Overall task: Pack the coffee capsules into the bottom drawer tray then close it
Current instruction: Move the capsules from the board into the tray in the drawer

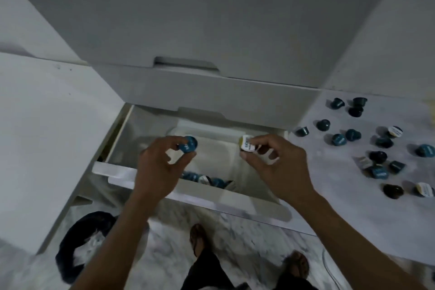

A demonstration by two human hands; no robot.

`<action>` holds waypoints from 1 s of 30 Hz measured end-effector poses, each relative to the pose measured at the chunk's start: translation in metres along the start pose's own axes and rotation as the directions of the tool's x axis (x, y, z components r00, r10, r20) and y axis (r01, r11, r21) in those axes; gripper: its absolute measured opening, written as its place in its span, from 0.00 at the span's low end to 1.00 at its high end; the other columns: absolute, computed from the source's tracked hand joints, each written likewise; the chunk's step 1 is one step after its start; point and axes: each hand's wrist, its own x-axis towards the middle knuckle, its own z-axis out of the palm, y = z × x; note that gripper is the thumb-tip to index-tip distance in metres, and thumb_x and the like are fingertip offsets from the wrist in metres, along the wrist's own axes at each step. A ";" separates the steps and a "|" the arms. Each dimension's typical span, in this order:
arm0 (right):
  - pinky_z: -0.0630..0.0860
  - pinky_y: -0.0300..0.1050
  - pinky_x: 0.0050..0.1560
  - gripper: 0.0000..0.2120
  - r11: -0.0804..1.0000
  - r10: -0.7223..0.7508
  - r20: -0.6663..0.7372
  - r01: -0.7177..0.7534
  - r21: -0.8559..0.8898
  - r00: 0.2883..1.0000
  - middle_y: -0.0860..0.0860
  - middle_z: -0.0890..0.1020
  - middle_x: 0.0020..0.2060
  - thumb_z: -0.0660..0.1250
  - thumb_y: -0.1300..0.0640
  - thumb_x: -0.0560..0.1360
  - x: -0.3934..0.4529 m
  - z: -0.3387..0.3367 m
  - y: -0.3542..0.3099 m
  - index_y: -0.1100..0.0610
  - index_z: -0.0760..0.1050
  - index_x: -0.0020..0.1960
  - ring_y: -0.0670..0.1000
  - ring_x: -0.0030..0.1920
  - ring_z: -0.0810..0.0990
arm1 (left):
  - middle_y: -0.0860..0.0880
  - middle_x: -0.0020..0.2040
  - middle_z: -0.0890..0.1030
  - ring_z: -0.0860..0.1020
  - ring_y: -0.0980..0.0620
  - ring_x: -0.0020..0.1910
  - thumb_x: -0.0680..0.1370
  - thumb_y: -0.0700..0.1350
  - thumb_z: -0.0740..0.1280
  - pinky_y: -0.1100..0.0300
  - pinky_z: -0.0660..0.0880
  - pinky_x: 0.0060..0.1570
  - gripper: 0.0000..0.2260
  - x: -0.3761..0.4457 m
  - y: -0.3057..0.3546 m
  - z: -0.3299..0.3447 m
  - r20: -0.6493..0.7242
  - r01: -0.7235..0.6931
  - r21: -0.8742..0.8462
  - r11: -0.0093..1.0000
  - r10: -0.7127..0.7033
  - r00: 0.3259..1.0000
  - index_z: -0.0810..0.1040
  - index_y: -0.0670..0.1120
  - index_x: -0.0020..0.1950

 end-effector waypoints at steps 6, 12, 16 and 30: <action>0.70 0.29 0.39 0.09 0.995 0.100 0.155 -0.095 -0.041 0.983 0.35 0.80 0.40 0.77 0.54 0.69 0.013 0.099 -0.007 0.49 0.81 0.46 0.44 0.40 0.78 | 0.56 0.37 0.77 0.75 0.60 0.35 0.69 0.48 0.78 0.67 0.69 0.35 0.11 0.054 -0.084 -0.040 0.268 -0.115 0.109 0.987 0.082 0.960 0.82 0.51 0.49; 0.75 0.36 0.42 0.08 0.977 0.187 0.323 -0.142 -0.156 0.928 0.39 0.81 0.41 0.76 0.54 0.70 0.023 0.150 0.002 0.51 0.80 0.48 0.43 0.40 0.78 | 0.62 0.33 0.73 0.76 0.59 0.30 0.70 0.46 0.77 0.65 0.70 0.34 0.10 0.085 -0.107 -0.018 0.500 -0.201 0.083 0.976 0.133 0.856 0.81 0.49 0.49; 0.77 0.45 0.45 0.07 0.955 0.263 0.437 -0.169 -0.242 0.860 0.45 0.80 0.41 0.74 0.56 0.71 0.034 0.169 0.012 0.52 0.80 0.48 0.46 0.41 0.77 | 0.60 0.38 0.79 0.76 0.59 0.29 0.71 0.46 0.76 0.59 0.76 0.39 0.09 0.094 -0.116 0.001 0.599 -0.249 0.053 0.967 0.169 0.783 0.81 0.49 0.48; 0.72 0.43 0.42 0.08 0.919 0.302 0.579 -0.070 -0.387 0.758 0.45 0.75 0.41 0.72 0.58 0.71 0.047 0.191 0.027 0.52 0.77 0.50 0.49 0.42 0.75 | 0.49 0.44 0.81 0.78 0.50 0.43 0.70 0.47 0.75 0.52 0.78 0.47 0.09 0.106 -0.133 0.038 0.740 -0.302 0.176 0.937 0.076 0.668 0.75 0.53 0.42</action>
